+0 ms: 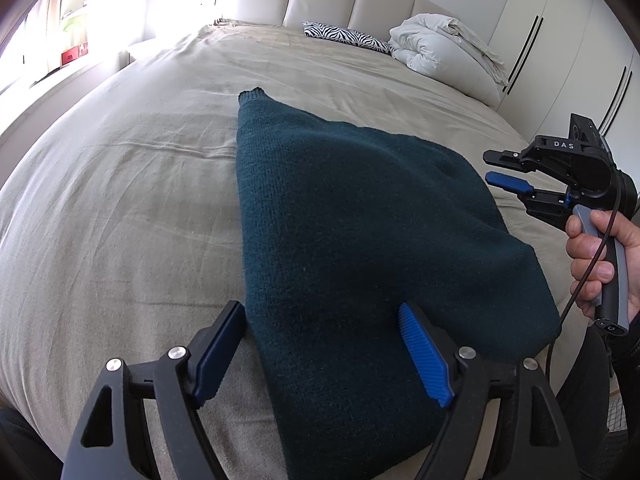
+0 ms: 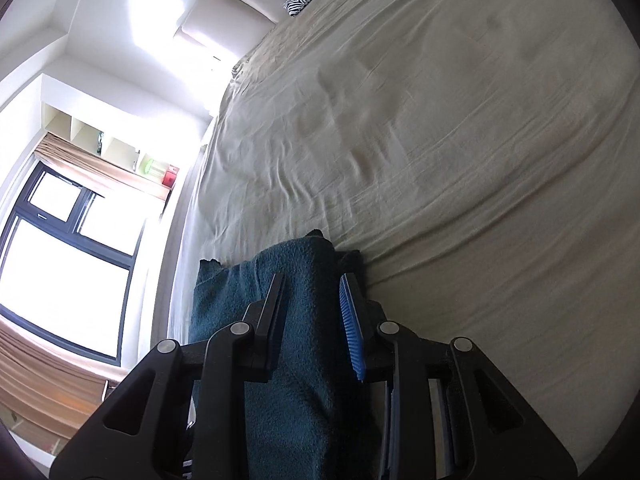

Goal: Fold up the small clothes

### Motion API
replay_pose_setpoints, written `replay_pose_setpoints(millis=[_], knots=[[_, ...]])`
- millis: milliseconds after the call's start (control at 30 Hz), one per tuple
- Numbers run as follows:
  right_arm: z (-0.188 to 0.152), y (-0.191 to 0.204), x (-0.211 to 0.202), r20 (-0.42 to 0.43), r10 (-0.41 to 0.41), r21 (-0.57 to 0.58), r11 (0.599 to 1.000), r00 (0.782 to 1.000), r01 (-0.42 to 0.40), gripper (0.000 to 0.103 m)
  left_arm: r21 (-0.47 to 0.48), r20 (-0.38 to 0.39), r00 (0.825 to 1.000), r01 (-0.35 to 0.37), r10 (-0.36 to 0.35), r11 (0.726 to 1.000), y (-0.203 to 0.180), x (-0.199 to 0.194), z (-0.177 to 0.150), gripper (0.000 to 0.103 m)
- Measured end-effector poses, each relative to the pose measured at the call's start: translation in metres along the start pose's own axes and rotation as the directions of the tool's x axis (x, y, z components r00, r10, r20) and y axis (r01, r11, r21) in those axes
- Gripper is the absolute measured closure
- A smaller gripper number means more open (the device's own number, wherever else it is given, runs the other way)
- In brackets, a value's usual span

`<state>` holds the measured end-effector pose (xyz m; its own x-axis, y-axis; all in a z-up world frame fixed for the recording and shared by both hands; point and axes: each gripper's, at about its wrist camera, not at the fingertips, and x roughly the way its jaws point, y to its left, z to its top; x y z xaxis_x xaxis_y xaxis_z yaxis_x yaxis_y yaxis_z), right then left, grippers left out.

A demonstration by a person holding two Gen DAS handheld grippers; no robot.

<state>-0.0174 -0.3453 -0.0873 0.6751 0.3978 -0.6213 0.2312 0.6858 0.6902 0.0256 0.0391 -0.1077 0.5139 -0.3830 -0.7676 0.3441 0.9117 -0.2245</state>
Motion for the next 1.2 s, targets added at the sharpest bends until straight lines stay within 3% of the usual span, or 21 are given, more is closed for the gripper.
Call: replay_pose_setpoints(millis=[233,433,633,733,800,867,1000,1067,1167,1200], knots=[[0.016,0.012,0.067,-0.141,-0.112,-0.068,0.992,0.984,0.104,0.079,-0.007,-0.004,1.000,0.016,-0.016,1.000,0.004,0.001,-0.001,0.018],[0.029,0.010,0.086,-0.129,-0.160,-0.109,0.983,0.979,0.147,0.094,0.001,-0.001,1.000,0.021,-0.021,1.000,0.005,0.002,-0.002,0.016],[0.039,0.015,0.094,-0.102,-0.218,-0.150,0.968,0.971,0.202,0.096,0.000,-0.002,1.000,0.013,-0.013,1.000,0.003,0.001,-0.001,0.016],[0.044,0.012,0.075,-0.032,-0.286,-0.137,0.950,0.958,0.279,0.095,-0.001,-0.002,1.000,0.007,-0.007,1.000,0.001,0.001,-0.001,0.016],[0.042,0.012,0.046,0.000,-0.226,-0.083,0.971,0.974,0.225,0.094,-0.005,-0.003,1.000,0.006,-0.006,1.000,0.001,0.001,-0.002,0.016],[0.028,0.023,0.015,0.000,-0.136,-0.104,0.985,0.991,0.136,0.089,-0.008,-0.004,1.000,0.005,-0.005,1.000,0.001,0.001,-0.001,0.016],[-0.022,0.050,-0.012,-0.094,0.003,-0.196,0.980,0.996,-0.022,0.089,-0.010,-0.007,1.000,0.001,-0.001,1.000,0.000,0.002,0.000,0.016],[-0.050,0.050,-0.011,-0.161,0.019,-0.198,0.979,0.987,-0.051,0.089,-0.010,-0.011,1.000,0.000,-0.001,1.000,0.000,0.003,0.001,0.015],[-0.079,0.026,0.007,-0.213,-0.048,-0.181,0.984,0.976,0.009,0.090,-0.002,-0.017,1.000,-0.002,0.002,1.000,-0.001,0.006,0.001,0.014],[-0.083,0.013,0.011,-0.214,-0.013,-0.156,0.988,0.977,-0.021,0.091,-0.001,-0.017,1.000,-0.003,0.003,1.000,-0.002,0.005,0.001,0.014]])
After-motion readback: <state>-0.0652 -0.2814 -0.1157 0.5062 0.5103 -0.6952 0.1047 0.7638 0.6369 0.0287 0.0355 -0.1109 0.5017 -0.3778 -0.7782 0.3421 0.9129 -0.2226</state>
